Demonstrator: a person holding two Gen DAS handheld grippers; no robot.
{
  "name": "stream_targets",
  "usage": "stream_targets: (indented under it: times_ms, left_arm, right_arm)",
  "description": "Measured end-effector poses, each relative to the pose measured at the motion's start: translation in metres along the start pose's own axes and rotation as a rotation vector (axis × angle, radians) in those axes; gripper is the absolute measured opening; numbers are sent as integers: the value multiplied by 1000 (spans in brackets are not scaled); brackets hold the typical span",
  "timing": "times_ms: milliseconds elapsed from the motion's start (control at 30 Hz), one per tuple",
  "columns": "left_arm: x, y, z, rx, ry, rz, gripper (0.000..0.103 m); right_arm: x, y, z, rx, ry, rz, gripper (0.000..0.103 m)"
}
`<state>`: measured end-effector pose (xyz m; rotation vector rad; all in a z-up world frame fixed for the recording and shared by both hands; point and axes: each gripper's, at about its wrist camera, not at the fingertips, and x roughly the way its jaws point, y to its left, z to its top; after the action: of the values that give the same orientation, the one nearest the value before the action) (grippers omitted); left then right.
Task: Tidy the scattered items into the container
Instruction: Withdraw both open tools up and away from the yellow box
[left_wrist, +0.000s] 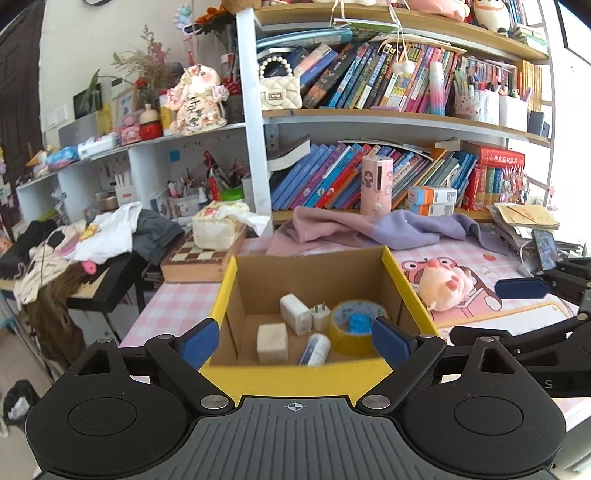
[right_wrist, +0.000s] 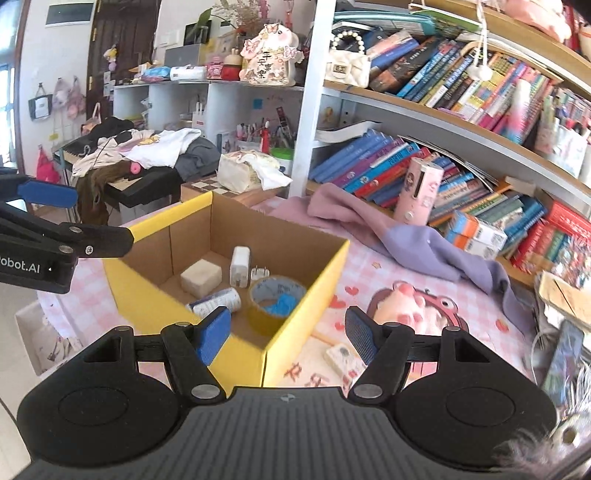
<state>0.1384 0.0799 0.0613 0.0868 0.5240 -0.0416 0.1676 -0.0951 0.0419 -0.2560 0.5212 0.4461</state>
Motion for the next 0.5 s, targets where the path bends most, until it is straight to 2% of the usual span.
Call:
stream_targets:
  times_ms: [500]
  left_arm:
    - [-34, -6, -49, -27, 57, 11, 92]
  right_arm:
    - [-45, 26, -45, 59, 15, -41, 69]
